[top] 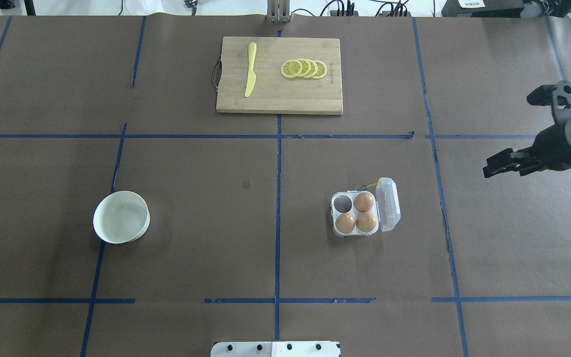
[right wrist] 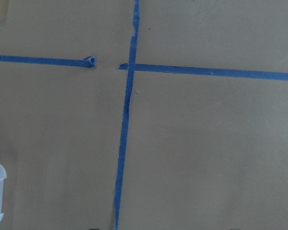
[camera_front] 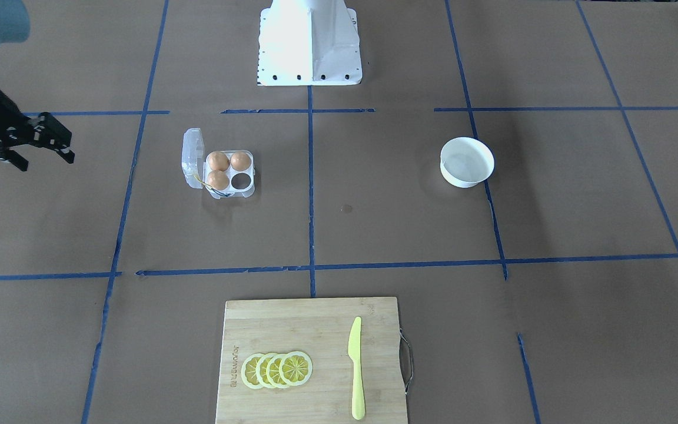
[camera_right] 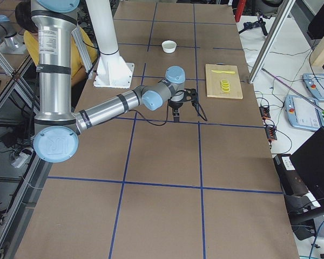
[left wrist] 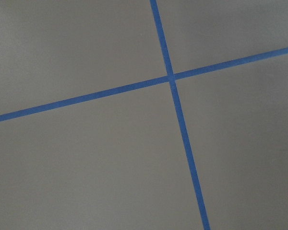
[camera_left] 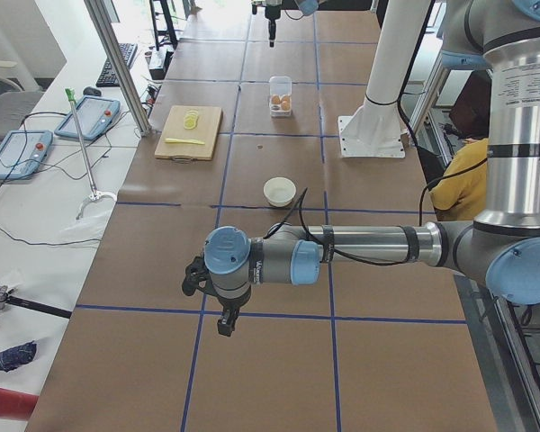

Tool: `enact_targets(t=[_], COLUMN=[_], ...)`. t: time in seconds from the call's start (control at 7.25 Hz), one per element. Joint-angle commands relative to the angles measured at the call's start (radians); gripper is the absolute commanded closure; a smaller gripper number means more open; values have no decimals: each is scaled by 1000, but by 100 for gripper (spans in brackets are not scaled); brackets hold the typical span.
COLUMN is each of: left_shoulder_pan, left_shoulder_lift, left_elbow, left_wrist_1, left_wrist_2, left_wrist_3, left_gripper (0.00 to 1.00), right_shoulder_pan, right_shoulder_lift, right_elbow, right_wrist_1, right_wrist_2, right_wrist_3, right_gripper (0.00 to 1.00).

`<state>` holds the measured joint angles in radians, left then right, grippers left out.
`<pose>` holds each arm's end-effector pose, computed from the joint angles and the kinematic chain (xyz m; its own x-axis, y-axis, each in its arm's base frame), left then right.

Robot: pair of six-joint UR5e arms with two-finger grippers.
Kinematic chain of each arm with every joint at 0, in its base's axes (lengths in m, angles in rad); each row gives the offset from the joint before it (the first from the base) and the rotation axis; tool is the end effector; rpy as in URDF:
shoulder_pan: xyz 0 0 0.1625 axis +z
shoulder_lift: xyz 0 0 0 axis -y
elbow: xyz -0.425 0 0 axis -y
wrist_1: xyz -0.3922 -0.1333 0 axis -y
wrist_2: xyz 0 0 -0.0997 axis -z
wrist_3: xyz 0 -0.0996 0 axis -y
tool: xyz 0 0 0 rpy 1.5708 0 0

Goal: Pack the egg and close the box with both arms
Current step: 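Move the right gripper in toward the open carton lid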

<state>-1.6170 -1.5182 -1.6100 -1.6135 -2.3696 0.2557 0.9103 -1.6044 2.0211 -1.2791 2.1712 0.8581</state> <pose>-0.0836 -0.4682 0.6587 0.6868 0.2417 -0.6855 -0.1318 0.9689 0.2095 -0.2297 -0.4212 0.4261 0.6311 -0.0671 0.7728 -0.0177 0.9947 0.1008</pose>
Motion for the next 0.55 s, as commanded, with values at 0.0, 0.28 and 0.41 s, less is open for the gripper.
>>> enact_targets(t=[0.0,0.28,0.41], left_shoulder_pan=[0,0,0], left_shoulder_lift=[-2,-2,-2], left_elbow=[-7,-19,-19], left_wrist_1=[-2,0,0], left_wrist_2=[1,4,6], left_wrist_3=[2,2,2], left_gripper=[0,0,0], right_shoulder_pan=[-170,-279,-318], right_shoulder_lift=[36,139,205], right_elbow=[5,-25,-50], right_wrist_1=[88,104,103], right_wrist_2=[-82,-180,-209], right_wrist_3=[220,350,401], right_gripper=[92,100,100])
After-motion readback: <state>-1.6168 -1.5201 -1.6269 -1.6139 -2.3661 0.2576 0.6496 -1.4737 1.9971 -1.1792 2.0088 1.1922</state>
